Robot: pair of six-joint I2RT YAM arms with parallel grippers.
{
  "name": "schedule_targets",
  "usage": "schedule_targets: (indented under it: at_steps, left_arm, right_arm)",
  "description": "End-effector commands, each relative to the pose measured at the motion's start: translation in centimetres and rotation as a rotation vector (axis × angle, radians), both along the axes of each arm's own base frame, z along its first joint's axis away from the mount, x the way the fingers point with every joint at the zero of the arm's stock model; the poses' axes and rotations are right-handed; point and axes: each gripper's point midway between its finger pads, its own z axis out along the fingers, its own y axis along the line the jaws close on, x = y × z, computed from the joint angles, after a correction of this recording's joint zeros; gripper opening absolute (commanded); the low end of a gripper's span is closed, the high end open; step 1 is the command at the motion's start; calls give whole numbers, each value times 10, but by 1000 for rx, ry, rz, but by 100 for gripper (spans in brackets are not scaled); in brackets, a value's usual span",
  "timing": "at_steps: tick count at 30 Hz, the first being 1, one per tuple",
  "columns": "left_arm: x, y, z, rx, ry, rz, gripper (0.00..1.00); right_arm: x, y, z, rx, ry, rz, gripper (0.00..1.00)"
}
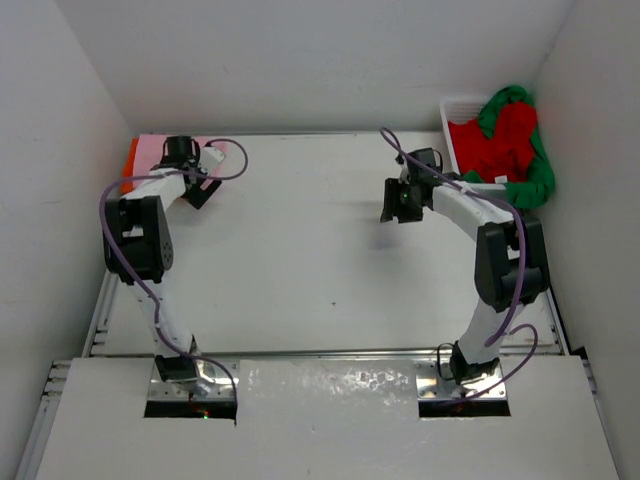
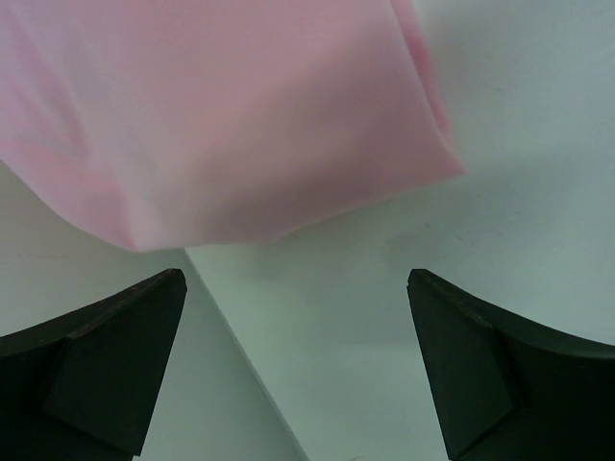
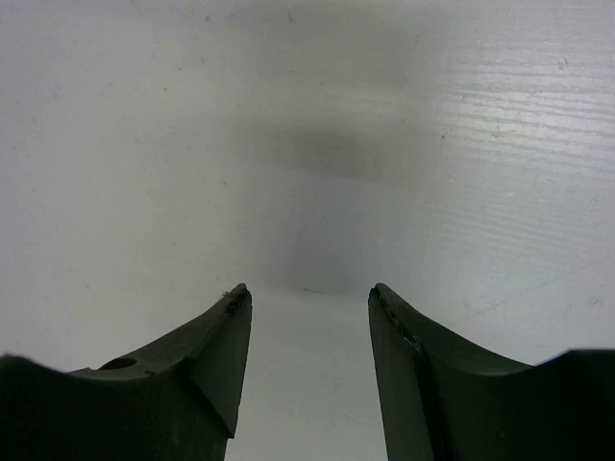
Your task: Fold and stack the t-shirts
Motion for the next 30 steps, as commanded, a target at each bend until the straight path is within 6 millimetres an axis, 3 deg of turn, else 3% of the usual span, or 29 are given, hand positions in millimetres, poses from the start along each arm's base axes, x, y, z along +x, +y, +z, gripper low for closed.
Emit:
schedule_targets:
  at_steps: [1,5,8,10,11,16,17,19,30]
  left_arm:
    - [20,16,5,117,-77,34,100]
    - [22,21,-15,138,-72,41,99]
    - [29,24,-25,127,-85,72,88]
    - [35,25,-28,113,-86,80,68]
    - [38,25,-27,112,-94,82,53]
    - [39,27,-34,119,-89,82,26]
    - [38,25,-37,118,-80,77,11]
    - [38,23,-35,105,-95,69,0]
    - [41,-4,-37,51,-120,18,0]
  right_arm:
    - [6,4,21,30,-70,7,51]
    - [5,4,19,29,-62,8,51]
    - [5,4,19,30,-60,6,51]
    - [5,4,19,28,-61,7,51]
    - [4,4,19,26,-61,7,51]
    - [3,2,19,17,-63,10,51]
    - [2,2,19,16,-61,8,51]
    - [3,2,19,19,-62,10,51]
    - [5,4,21,25,-65,12,51]
